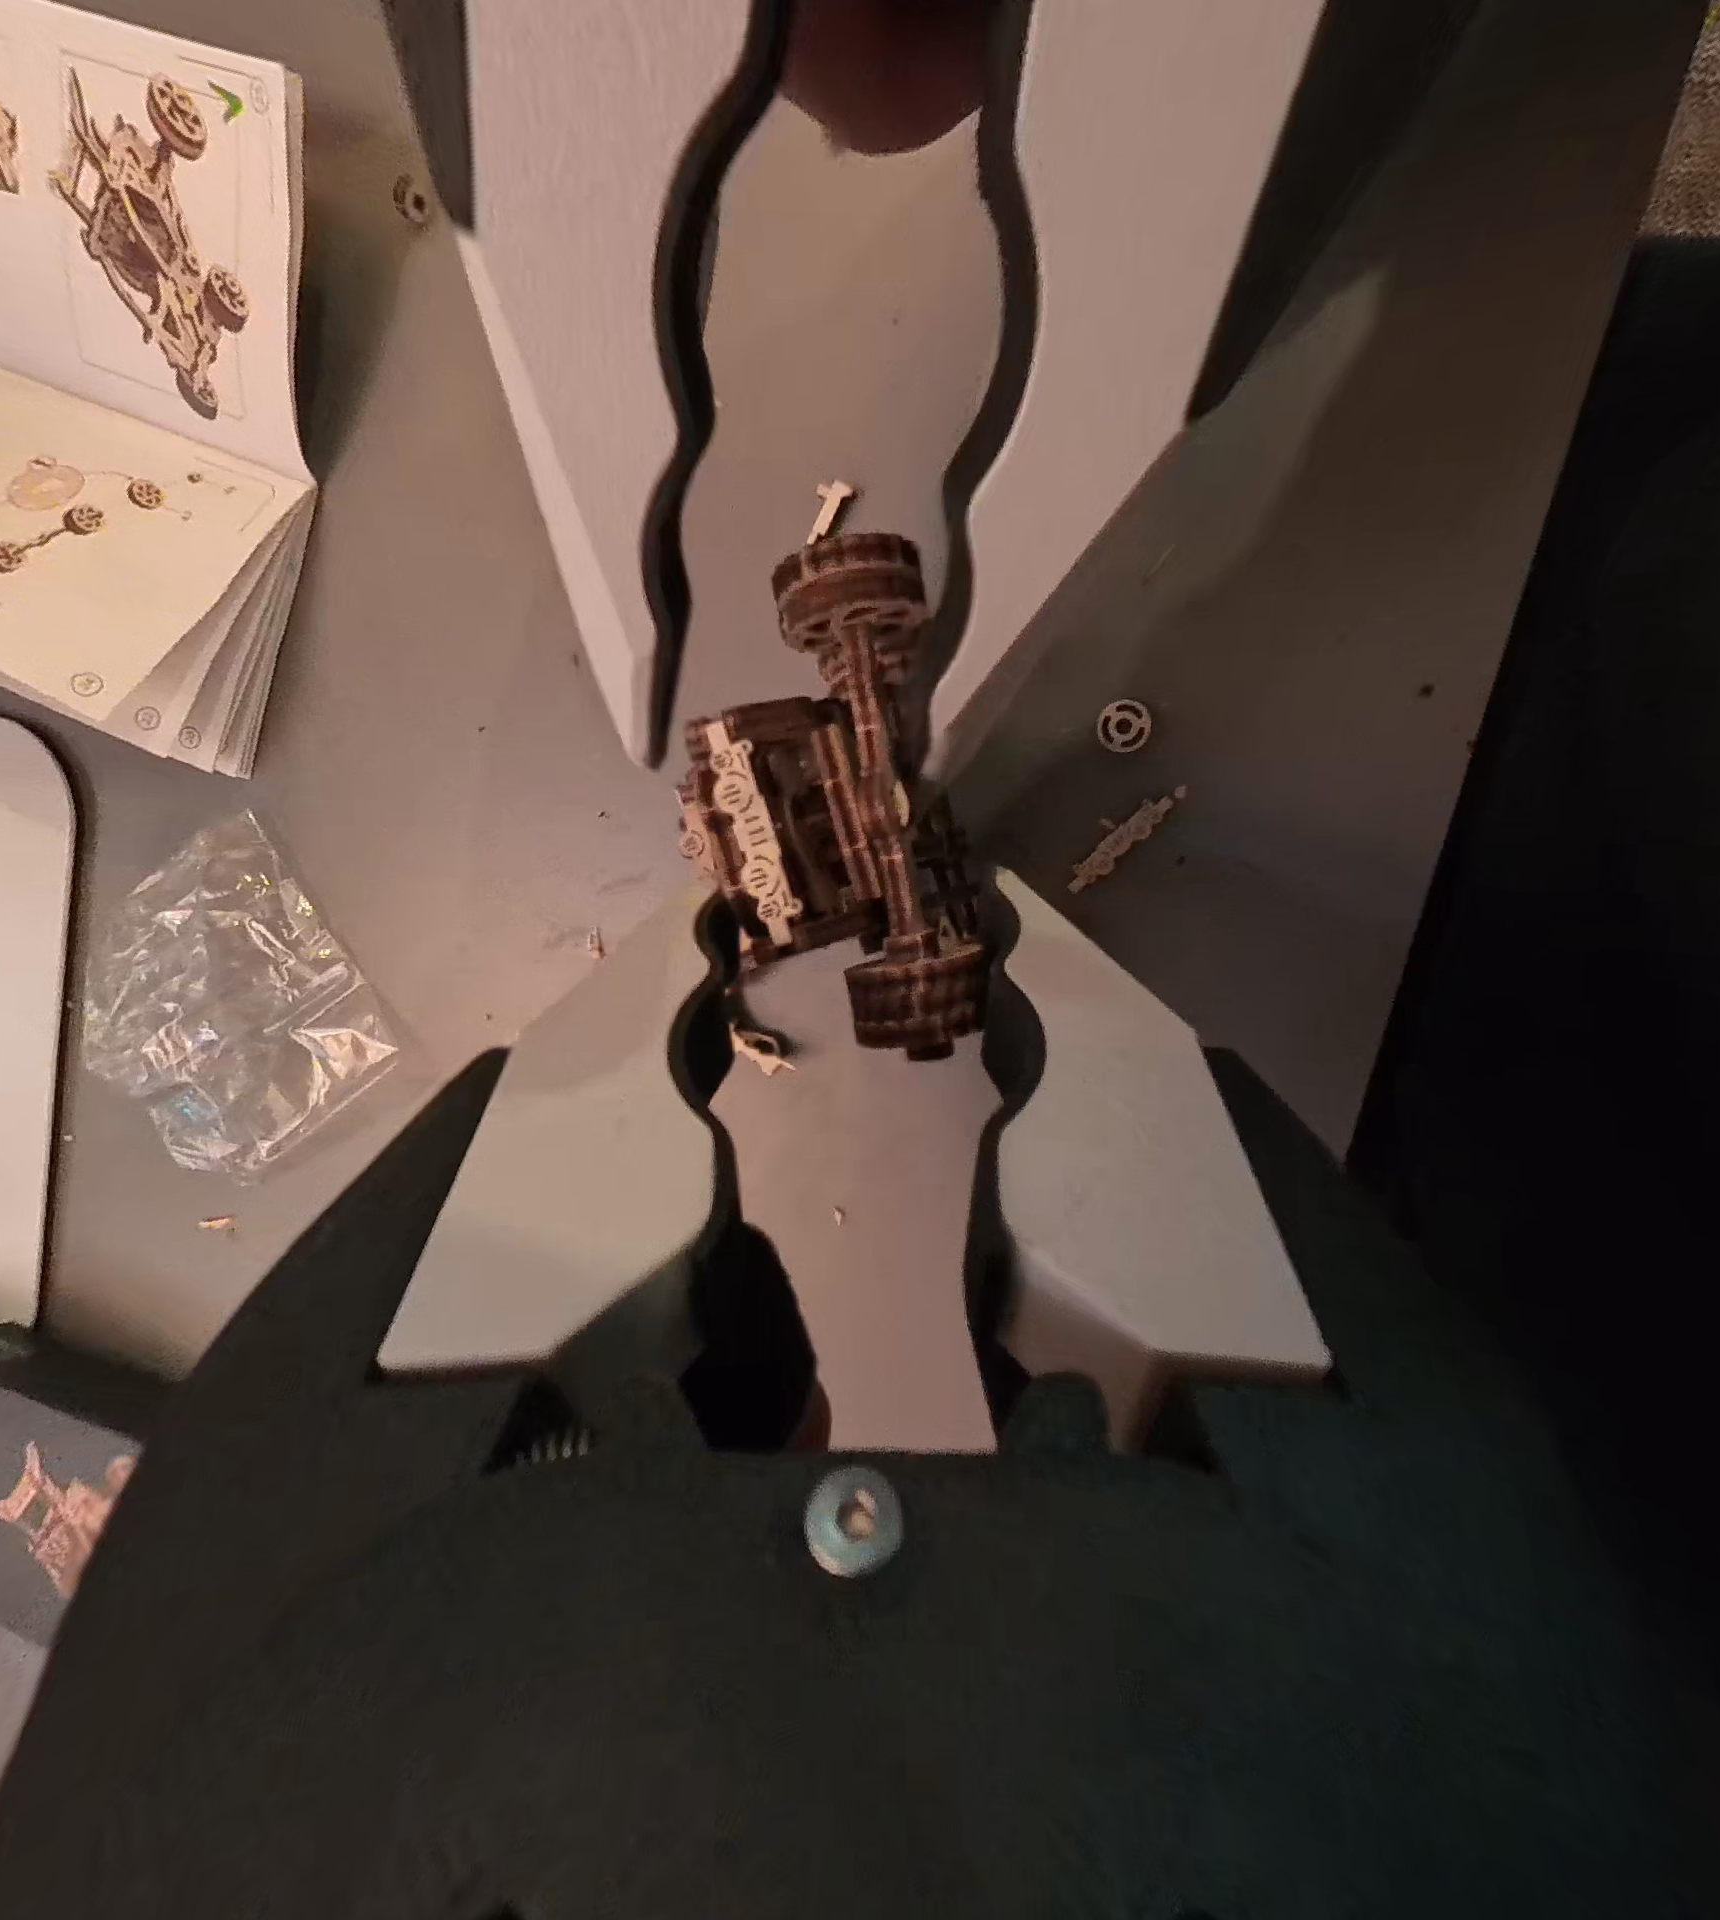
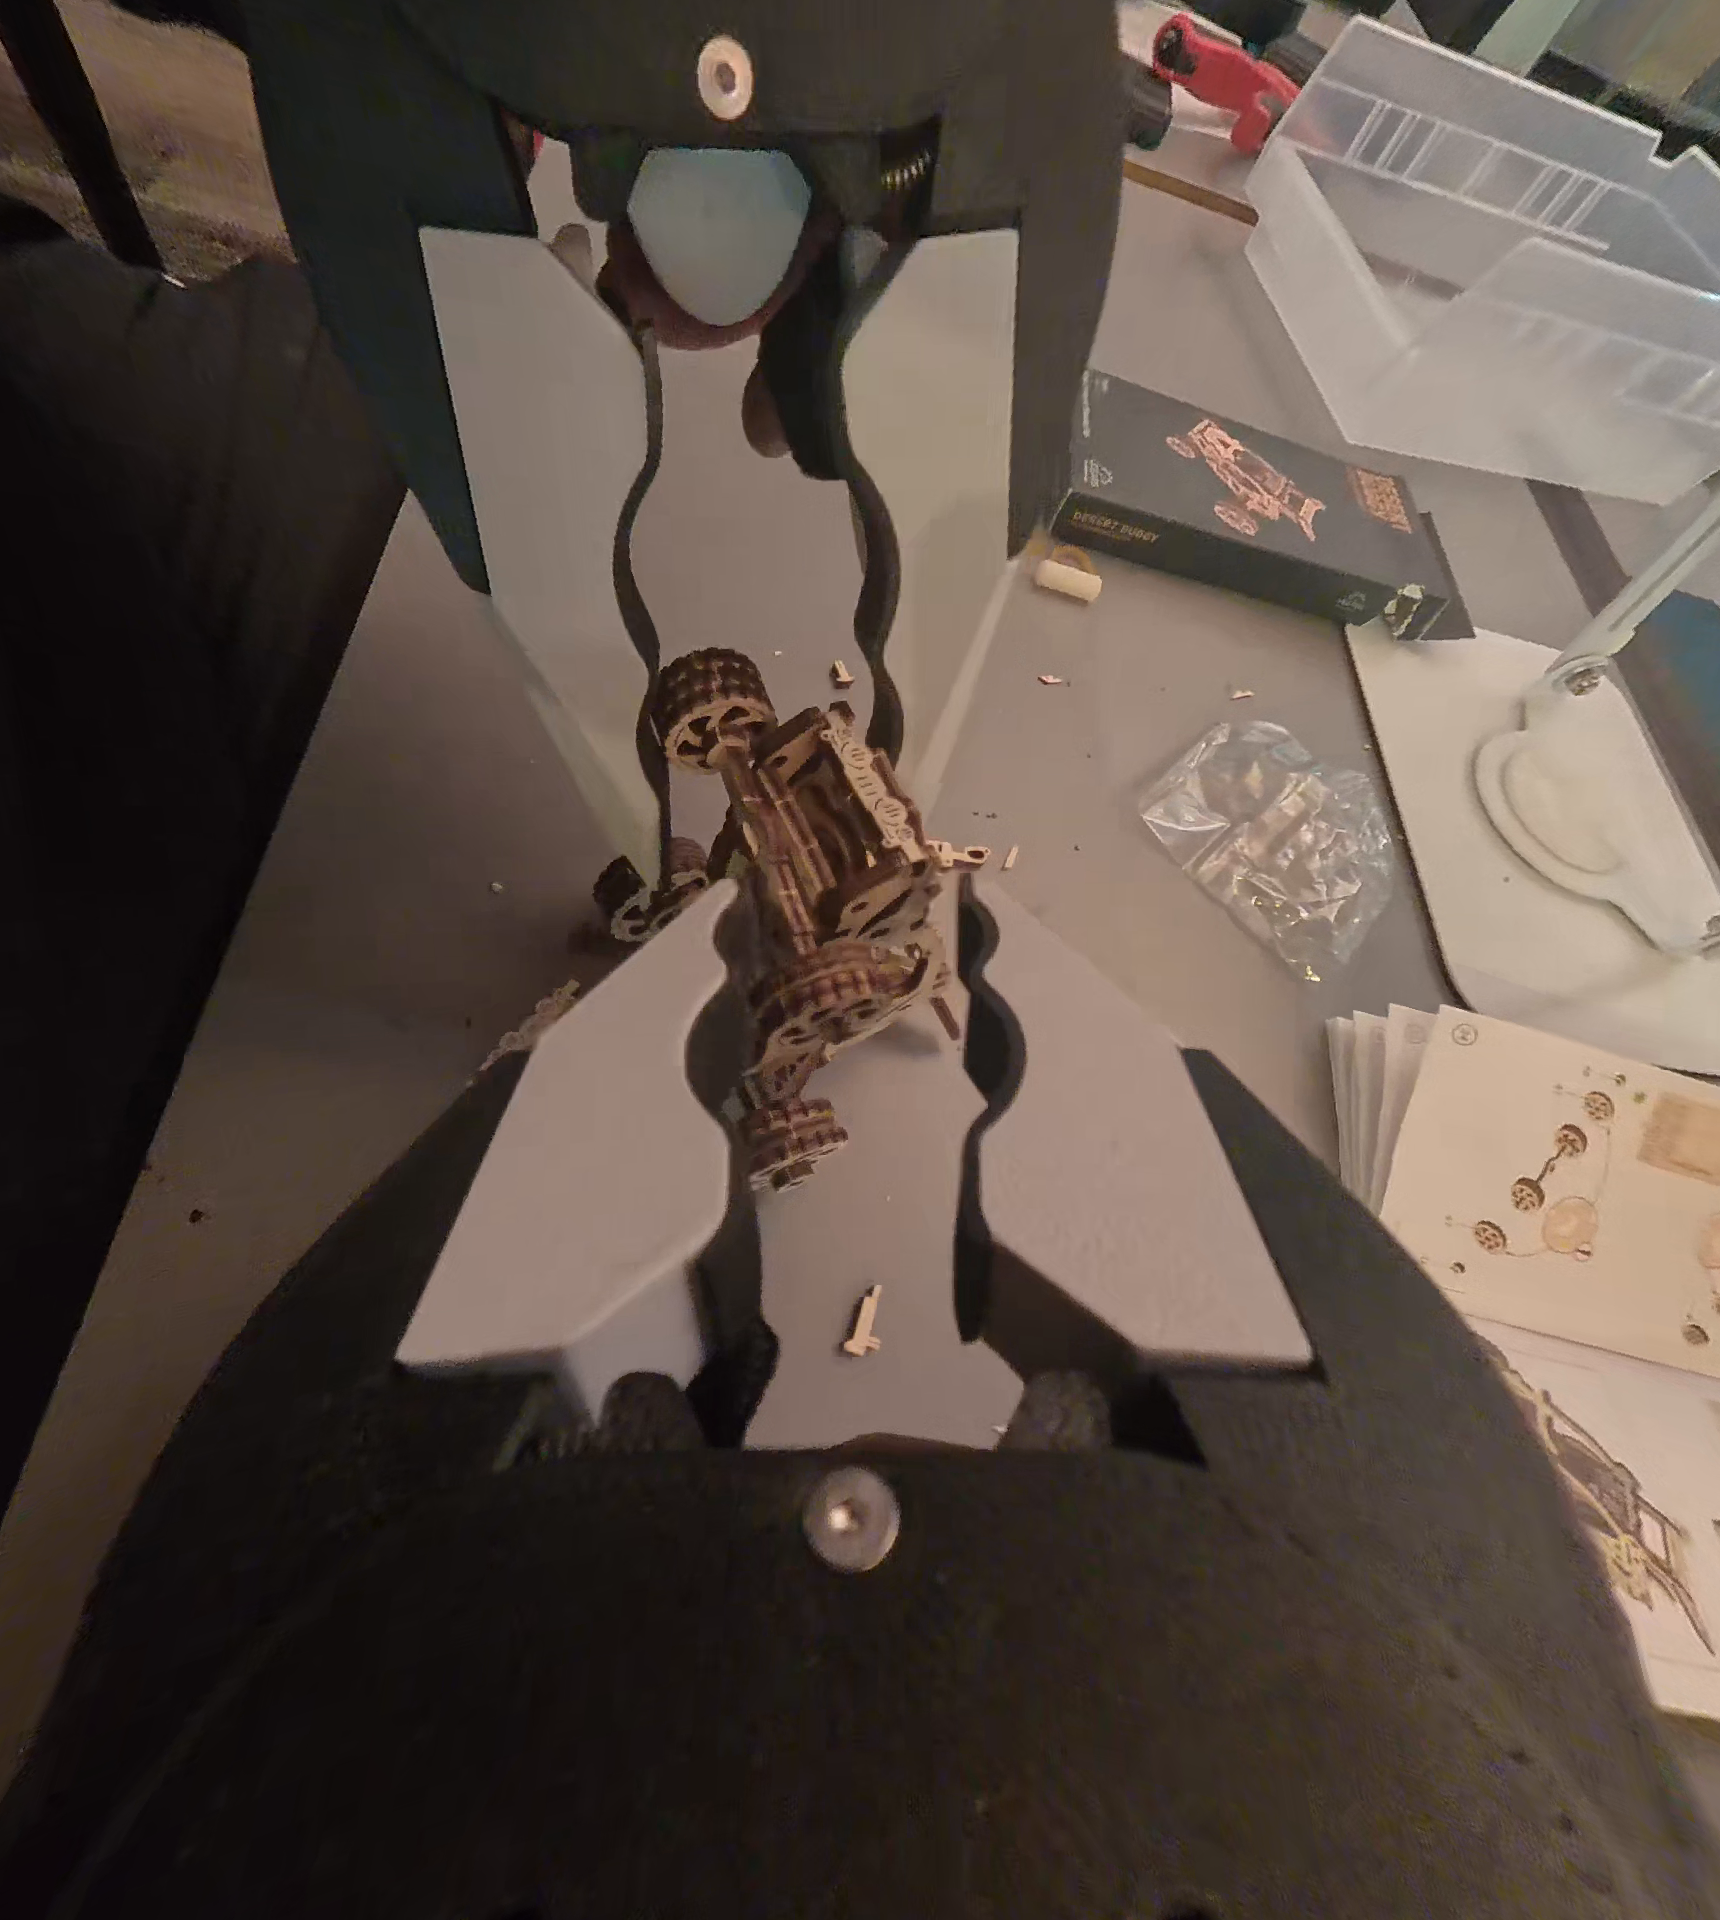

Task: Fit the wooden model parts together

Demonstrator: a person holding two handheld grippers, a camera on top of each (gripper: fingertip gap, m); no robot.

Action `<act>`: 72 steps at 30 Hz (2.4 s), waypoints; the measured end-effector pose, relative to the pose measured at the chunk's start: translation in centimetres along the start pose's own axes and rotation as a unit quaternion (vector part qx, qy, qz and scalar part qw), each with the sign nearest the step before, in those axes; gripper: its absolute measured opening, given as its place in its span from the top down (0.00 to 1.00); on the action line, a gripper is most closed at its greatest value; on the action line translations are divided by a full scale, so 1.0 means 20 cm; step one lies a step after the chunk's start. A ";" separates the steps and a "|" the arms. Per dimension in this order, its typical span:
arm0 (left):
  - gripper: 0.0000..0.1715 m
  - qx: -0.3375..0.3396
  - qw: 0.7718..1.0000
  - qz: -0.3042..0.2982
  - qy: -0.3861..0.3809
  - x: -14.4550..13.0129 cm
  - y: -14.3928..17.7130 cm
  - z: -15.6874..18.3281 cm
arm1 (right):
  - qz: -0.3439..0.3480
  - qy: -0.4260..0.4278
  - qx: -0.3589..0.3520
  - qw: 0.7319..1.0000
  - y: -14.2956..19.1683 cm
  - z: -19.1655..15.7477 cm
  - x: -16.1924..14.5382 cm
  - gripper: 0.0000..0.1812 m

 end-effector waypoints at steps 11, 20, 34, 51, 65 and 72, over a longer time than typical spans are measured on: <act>0.76 0.016 0.998 -0.022 -0.054 0.01 0.00 0.00 | -0.086 0.074 0.078 0.990 0.01 0.00 0.03 0.82; 0.77 0.034 0.996 -0.020 -0.083 0.01 -0.01 0.00 | -0.146 0.072 0.084 0.983 -0.01 -0.01 0.05 0.83; 0.73 0.075 0.994 0.042 -0.069 0.00 -0.03 0.00 | -0.136 0.109 0.050 0.983 -0.02 0.00 0.04 0.86; 0.78 0.091 0.991 0.068 -0.074 0.00 -0.03 -0.05 | -0.111 0.064 0.026 0.991 -0.03 0.03 0.03 0.87; 0.78 0.051 0.993 0.100 -0.033 0.01 -0.03 -0.07 | -0.099 0.023 0.039 0.994 -0.04 0.04 0.03 0.86; 0.79 0.049 0.993 0.106 -0.027 0.02 -0.03 -0.06 | -0.084 0.013 0.057 0.995 -0.02 0.03 0.01 0.83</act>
Point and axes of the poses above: each gripper's, where its closed fingertips meet, y back along the fingers, x out of its top, z = x × y across the jaws, the point moved 4 cm from there along y, back along the fingers, and after that the axes turned 2 degrees about -x, right-handed, at the moved point
